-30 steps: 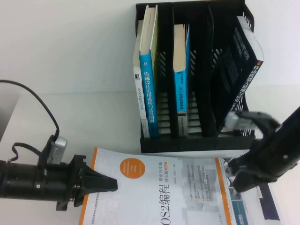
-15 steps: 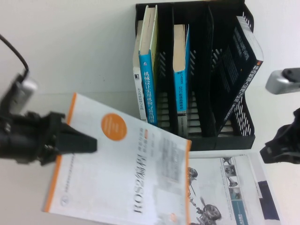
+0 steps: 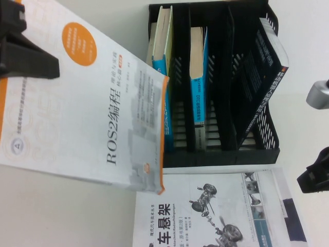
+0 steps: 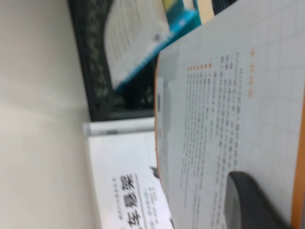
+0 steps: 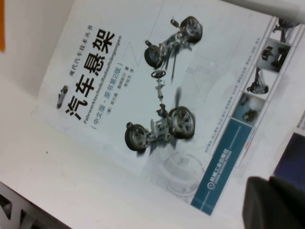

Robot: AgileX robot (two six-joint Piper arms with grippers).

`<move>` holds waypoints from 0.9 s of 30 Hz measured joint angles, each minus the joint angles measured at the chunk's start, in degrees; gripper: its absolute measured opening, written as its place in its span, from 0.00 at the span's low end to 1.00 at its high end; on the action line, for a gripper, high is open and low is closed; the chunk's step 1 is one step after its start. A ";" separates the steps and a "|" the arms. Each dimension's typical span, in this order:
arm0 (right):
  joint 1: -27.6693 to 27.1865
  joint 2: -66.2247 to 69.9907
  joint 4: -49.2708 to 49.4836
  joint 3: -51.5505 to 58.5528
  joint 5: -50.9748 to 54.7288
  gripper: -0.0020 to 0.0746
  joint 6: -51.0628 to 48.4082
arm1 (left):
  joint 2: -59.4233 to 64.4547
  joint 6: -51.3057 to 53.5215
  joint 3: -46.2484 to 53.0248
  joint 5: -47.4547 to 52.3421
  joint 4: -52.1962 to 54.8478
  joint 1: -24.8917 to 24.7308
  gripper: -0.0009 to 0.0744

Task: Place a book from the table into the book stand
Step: Place the book on the book shelf

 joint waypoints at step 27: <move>0.00 0.00 -1.41 0.00 1.61 0.02 2.54 | 35.25 -21.60 -48.89 0.00 40.47 -39.82 0.15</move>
